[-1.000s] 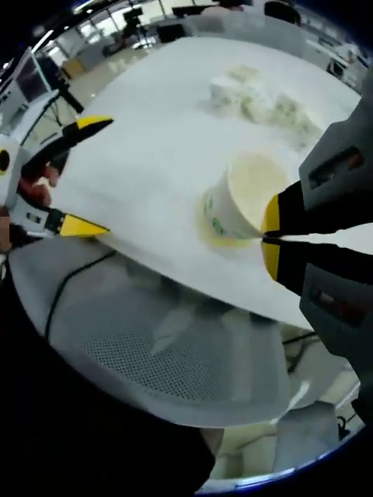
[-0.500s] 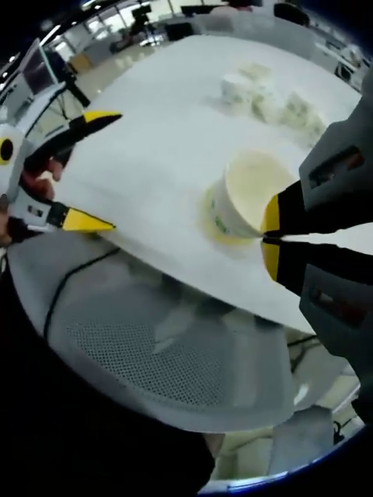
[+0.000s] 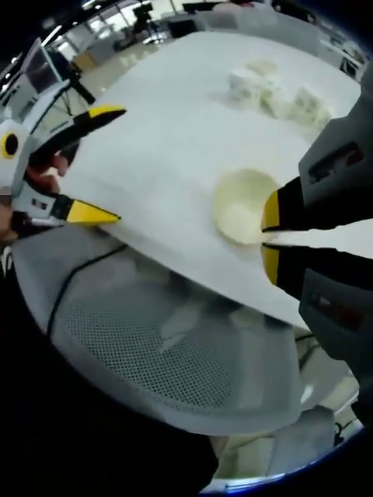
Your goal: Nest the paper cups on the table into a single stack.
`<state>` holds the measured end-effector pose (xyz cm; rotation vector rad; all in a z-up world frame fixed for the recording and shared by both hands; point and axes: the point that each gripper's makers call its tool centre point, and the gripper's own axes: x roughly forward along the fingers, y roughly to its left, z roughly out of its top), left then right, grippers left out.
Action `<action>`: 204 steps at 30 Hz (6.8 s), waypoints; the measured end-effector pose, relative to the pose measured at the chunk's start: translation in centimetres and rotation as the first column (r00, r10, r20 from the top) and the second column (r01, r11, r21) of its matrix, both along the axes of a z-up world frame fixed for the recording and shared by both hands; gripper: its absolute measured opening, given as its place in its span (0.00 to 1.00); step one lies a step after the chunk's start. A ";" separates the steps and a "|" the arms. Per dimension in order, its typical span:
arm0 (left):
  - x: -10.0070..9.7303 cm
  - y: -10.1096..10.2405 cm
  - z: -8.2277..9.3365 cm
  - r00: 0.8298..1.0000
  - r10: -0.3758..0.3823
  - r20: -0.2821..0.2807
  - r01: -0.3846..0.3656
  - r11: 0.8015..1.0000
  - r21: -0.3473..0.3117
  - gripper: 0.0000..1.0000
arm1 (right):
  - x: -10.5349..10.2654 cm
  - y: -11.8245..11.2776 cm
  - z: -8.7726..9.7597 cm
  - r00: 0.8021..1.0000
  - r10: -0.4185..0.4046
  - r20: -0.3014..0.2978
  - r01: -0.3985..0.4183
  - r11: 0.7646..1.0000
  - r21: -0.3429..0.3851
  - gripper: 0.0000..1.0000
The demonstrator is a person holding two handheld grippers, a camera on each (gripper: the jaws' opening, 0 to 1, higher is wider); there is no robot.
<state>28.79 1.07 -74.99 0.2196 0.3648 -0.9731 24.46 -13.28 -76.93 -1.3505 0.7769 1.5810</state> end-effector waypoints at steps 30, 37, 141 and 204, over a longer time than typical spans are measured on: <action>-0.1 0.1 0.2 1.000 0.013 -0.001 -0.013 1.000 -0.001 0.95 | -1.1 1.3 1.6 0.979 -0.158 -0.133 0.174 0.977 0.126 0.10; 0.0 -0.1 0.6 1.000 0.015 0.006 -0.015 1.000 -0.002 0.95 | -0.6 1.4 2.9 0.932 -0.295 -0.213 0.339 0.915 0.218 0.13; -1.3 -0.6 -0.3 0.996 0.087 -0.028 -0.086 0.996 0.031 0.96 | 18.9 -11.4 2.8 0.376 -0.877 -0.298 0.837 0.183 0.516 1.00; -0.3 2.0 -1.1 0.976 0.207 -0.064 -0.206 0.978 0.017 0.95 | 26.1 -8.4 -3.1 0.288 -0.897 -0.336 0.894 0.126 0.431 0.46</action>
